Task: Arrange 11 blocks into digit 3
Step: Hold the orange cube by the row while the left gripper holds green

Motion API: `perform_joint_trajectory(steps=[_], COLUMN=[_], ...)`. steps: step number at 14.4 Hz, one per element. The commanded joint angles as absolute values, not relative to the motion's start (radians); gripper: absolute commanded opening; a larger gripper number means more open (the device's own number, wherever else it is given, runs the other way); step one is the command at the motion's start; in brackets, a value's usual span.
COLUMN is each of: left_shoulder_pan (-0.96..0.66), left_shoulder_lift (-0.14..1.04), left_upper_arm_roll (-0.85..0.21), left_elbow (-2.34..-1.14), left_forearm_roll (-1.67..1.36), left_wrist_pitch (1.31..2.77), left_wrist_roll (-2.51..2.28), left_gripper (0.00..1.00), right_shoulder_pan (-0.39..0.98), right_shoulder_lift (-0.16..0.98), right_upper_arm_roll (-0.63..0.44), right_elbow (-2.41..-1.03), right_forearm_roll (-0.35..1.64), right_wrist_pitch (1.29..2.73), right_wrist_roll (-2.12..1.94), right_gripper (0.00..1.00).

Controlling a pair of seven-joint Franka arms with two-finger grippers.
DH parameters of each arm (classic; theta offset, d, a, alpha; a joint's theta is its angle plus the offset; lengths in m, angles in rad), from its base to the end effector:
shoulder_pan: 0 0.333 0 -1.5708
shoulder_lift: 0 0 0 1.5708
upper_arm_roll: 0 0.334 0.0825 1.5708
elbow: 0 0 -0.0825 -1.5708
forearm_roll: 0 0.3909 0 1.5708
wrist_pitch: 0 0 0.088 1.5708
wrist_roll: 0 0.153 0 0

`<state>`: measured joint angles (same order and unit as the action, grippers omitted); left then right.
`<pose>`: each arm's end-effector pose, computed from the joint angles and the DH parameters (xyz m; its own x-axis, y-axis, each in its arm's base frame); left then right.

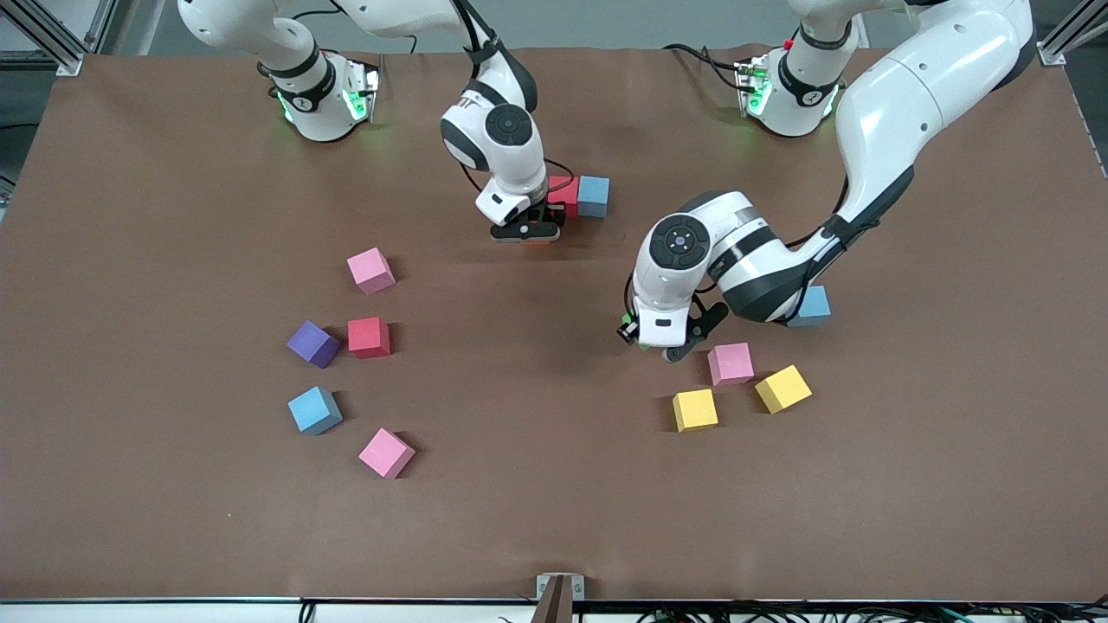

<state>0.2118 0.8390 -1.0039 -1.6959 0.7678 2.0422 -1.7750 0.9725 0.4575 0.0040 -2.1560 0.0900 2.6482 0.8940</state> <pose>0.5597 -0.3768 0.2308 0.7419 0.6702 -0.0192 0.6695 -0.7421 -0.0338 0.3267 0.4828 0.1503 0.9999 0.0040 -0.0162 0.0031 -0.9985 -0.0550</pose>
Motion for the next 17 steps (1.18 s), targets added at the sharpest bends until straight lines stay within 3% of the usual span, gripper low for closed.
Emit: perform_joint_trajectory(steps=[1, 17], left_shoulder_pan=[0.212, 0.206], left_shoulder_lift=[0.818, 0.818], left_upper_arm_roll=[-1.011, -1.011], left_elbow=[-1.698, -1.675], left_forearm_roll=[0.785, 0.779], left_wrist_pitch=[2.022, 2.022], left_wrist_roll=[-1.778, -1.776], left_gripper=[0.3, 0.3], right_shoulder_pan=[0.985, 0.983], right_shoulder_lift=[0.451, 0.446], right_upper_arm_roll=[-0.003, -0.003], right_elbow=[-2.189, -2.198], right_forearm_roll=[0.084, 0.084], right_wrist_pitch=[2.648, 2.637], right_wrist_roll=[0.893, 0.902], right_gripper=[0.01, 0.01])
